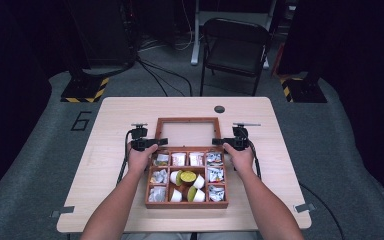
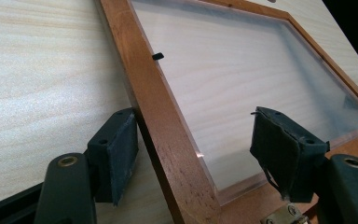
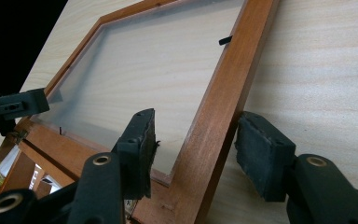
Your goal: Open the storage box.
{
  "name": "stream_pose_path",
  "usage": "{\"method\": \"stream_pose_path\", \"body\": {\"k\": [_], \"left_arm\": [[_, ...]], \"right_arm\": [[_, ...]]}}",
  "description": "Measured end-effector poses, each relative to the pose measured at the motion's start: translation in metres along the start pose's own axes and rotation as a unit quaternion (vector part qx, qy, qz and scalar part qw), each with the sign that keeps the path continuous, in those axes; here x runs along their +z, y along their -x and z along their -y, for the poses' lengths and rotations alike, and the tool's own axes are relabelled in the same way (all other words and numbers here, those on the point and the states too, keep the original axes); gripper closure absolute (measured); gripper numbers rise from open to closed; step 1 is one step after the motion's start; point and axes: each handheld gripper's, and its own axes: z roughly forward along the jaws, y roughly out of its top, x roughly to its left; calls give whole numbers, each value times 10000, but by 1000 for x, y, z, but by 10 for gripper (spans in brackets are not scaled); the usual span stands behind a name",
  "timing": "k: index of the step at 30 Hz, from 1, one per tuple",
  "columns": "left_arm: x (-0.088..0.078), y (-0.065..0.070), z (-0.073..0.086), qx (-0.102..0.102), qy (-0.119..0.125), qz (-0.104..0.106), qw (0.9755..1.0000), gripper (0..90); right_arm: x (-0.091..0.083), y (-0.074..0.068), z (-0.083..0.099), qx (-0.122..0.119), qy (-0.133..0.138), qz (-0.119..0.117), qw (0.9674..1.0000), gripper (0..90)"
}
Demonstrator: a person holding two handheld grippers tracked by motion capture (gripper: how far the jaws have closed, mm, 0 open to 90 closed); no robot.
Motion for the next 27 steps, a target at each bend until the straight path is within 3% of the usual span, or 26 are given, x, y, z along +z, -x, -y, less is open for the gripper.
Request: {"method": "stream_pose_path", "body": {"k": [5, 7, 9, 10, 11, 15, 16, 17, 20, 23, 27], "left_arm": [[-1, -1, 0, -16, -8, 12, 10000, 322], [-5, 0, -1, 113, 70, -141, 9998, 342], [-10, -1, -3, 110, 156, -121, 9997, 363], [-14, 1, -4, 30, 229, -108, 9997, 363], [-17, 0, -5, 90, 233, -118, 9996, 363], [-29, 4, -5, 252, 273, -203, 9991, 365], [-34, 6, -5, 290, 297, -194, 9990, 366], [-37, 8, -5, 311, 339, -191, 9988, 370], [-45, 11, -3, 344, 400, -83, 9986, 374], [-54, 15, -2, 438, 405, -75, 9982, 379], [-67, 21, 0, 435, 419, -23, 9982, 382]], "right_arm": [[0, -2, 1, 87, -12, 22, 10000, 457], [-3, -6, 1, -182, 43, 206, 9996, 454], [-6, -12, 0, -468, 126, 347, 9982, 442], [-8, -15, 0, -524, 174, 376, 9978, 442], [-12, -18, 0, -572, 243, 391, 9973, 442], [-21, -32, 2, -913, 288, 580, 9937, 447], [-23, -36, 2, -1089, 304, 605, 9917, 448], [-29, -46, 5, -1294, 340, 600, 9892, 452], [-33, -54, 8, -1397, 339, 541, 9881, 454], [-40, -68, 12, -1685, 362, 461, 9840, 455], [-45, -80, 18, -1850, 258, 349, 9818, 452]]}}
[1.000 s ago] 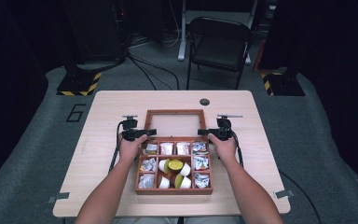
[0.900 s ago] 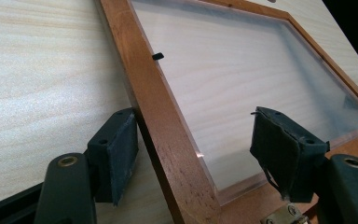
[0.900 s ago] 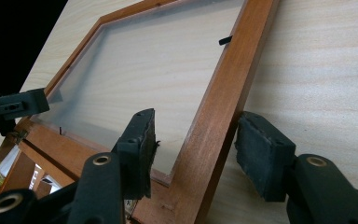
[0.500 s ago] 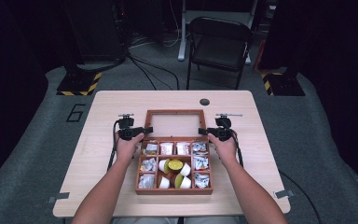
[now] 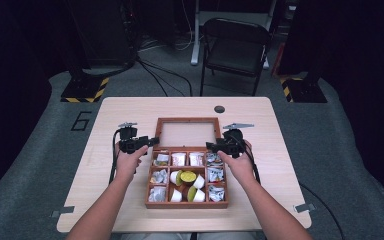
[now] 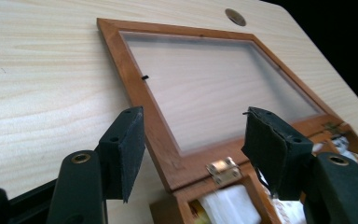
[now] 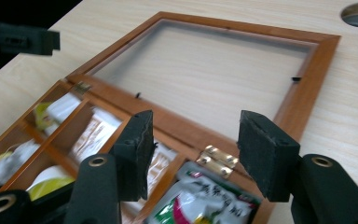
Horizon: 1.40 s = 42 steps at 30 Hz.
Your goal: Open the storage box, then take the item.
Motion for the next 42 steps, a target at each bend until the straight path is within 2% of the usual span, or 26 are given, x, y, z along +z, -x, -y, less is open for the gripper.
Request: {"method": "stream_pose_path", "body": {"k": [2, 5, 7, 11, 13, 17, 20, 23, 26, 32, 38, 42], "left_arm": [[-5, 3, 0, 57, -5, -7, 10000, 384], [-12, 12, 2, 164, -66, 13, 9998, 384], [-15, 17, 4, 306, -105, 21, 9995, 384], [-22, 26, 10, 409, -28, 125, 9991, 383], [-25, 26, 14, 408, 6, 192, 9990, 383], [-29, 26, 17, 351, -2, 171, 9992, 382], [-31, 25, 18, 345, 10, 188, 9992, 383], [-34, 25, 20, 437, 42, 168, 9989, 383], [-36, 25, 22, 375, 69, 244, 9990, 383], [-41, 25, 25, 388, 154, 167, 9990, 381], [-42, 27, 27, 428, 125, 184, 9988, 380], [-44, 27, 27, 468, 166, 205, 9986, 380]], "right_arm": [[-5, -9, 4, -198, 18, -20, 9998, 452], [-8, -14, 7, -278, 36, -83, 9996, 452], [-9, -18, 10, -332, 28, -72, 9994, 452], [-11, -26, 17, -531, 33, -93, 9985, 452], [-12, -31, 20, -631, -8, -75, 9980, 452], [-11, -37, 24, -809, -53, -119, 9966, 452], [-9, -41, 27, -767, -89, -181, 9969, 452], [-8, -44, 31, -755, -75, -262, 9968, 452], [-7, -49, 36, -846, -115, -300, 9959, 452], [-1, -57, 42, -1081, -274, -395, 9930, 452], [7, -65, 48, -1116, -449, -518, 9914, 458], [12, -72, 51, -1182, -598, -609, 9893, 498]]}}
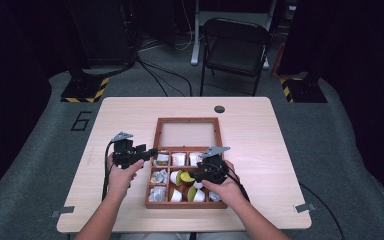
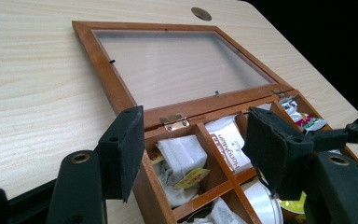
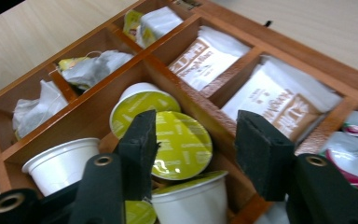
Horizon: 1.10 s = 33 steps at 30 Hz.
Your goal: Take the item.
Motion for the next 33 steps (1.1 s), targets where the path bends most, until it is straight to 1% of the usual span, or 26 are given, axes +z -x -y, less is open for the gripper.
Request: {"method": "stream_pose_path", "body": {"k": [1, 3, 5, 10, 15, 17, 19, 20, 21, 22, 24, 25, 28, 31, 33], "left_arm": [[0, 0, 0, -17, 11, -2, 10000, 380], [-1, 0, 0, -11, 36, -6, 10000, 380], [-2, 0, 0, -45, 30, 3, 10000, 380], [-3, -2, 0, -56, 75, -24, 10000, 380], [-3, -3, 0, -97, 76, -44, 9999, 380], [-3, -3, 1, -95, 73, -51, 9999, 380], [-3, -3, 1, -99, 66, -46, 9999, 380], [-3, -3, 1, -101, 74, -50, 9999, 380], [-4, -3, 1, -104, 76, -45, 9999, 380], [-4, -3, 0, -96, 94, -47, 9999, 380], [-4, -4, 0, -99, 97, -48, 9999, 380], [-4, -4, 0, -99, 97, -45, 9999, 380], [-4, -3, 0, -99, 99, -35, 9999, 380], [-4, -3, 0, -107, 93, -36, 9999, 380], [-4, -3, 1, -128, 90, -21, 9999, 380]], "right_arm": [[1, -2, 0, -37, -19, -36, 10000, 552], [4, -5, 0, -146, -74, -120, 9998, 618], [6, -10, 0, -303, -143, -81, 9994, 660], [12, -16, 2, -459, -316, -166, 9983, 724], [13, -21, 3, -631, -398, -158, 9971, 726], [13, -21, 4, -636, -395, -163, 9971, 708], [13, -21, 4, -628, -381, -149, 9972, 669], [13, -21, 4, -592, -377, -121, 9975, 633], [12, -21, 4, -603, -346, -107, 9975, 580], [12, -21, 4, -594, -300, -79, 9978, 546], [10, -20, 3, -553, -221, -112, 9982, 483], [10, -20, 3, -474, -222, -137, 9985, 452], [12, -19, 3, -501, -270, -135, 9983, 372], [16, -19, 4, -484, -375, -151, 9980, 334], [17, -20, 4, -471, -398, -117, 9980, 327]]}}
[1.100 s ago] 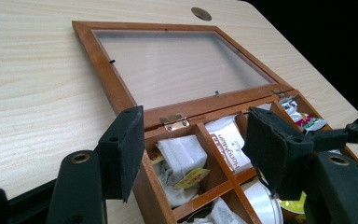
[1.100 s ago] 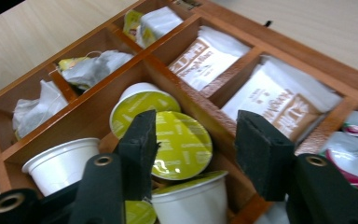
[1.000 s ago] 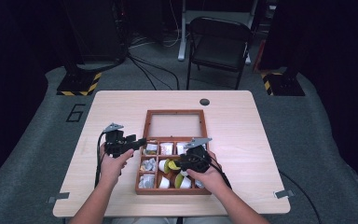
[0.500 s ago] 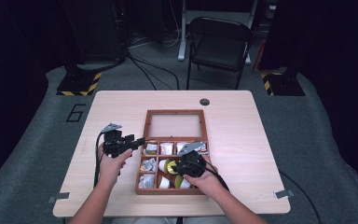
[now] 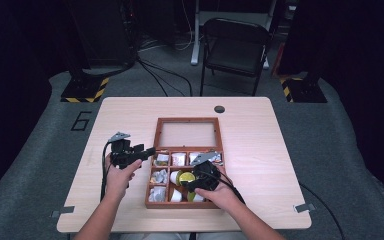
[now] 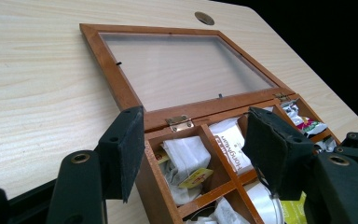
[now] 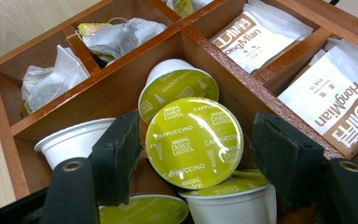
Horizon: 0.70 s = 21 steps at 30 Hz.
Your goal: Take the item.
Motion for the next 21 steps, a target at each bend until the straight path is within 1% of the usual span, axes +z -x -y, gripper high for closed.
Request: {"method": "stream_pose_path", "body": {"k": [4, 5, 7, 8, 10, 12, 13, 14, 16, 18, 21], "left_arm": [[0, 0, 0, -7, 5, 4, 10000, 380], [0, 0, 0, -1, 5, 5, 10000, 380], [0, 0, 0, 3, 8, 9, 10000, 380], [0, 0, 0, -8, 9, 5, 10000, 380], [0, -1, 1, -7, 16, 9, 10000, 380], [0, -2, 1, -16, 2, 2, 10000, 380], [-1, -2, 1, -44, 1, -4, 10000, 380], [-1, -2, 1, -38, 2, -2, 10000, 380], [-2, -3, 1, -24, 27, -4, 10000, 380], [-2, -3, 1, -9, 26, -20, 10000, 380], [-3, -3, 2, -67, 24, -28, 10000, 380]], "right_arm": [[2, 0, -1, -13, -35, -20, 10000, 324], [4, -1, -1, 26, -78, -19, 10000, 321], [6, -1, -1, -23, -120, 57, 9999, 318], [6, -1, -2, -6, -142, 94, 9999, 317], [7, 0, -2, -34, -186, 42, 9998, 317], [9, 0, -2, 3, -189, 69, 9998, 317], [9, 1, -3, -41, -226, 35, 9997, 317], [9, 0, -2, 31, -255, 19, 9997, 320], [11, 1, -3, -51, -289, 12, 9996, 325], [13, 2, -3, -81, -309, -2, 9995, 327], [14, 1, -4, -56, -327, 16, 9994, 340]]}}
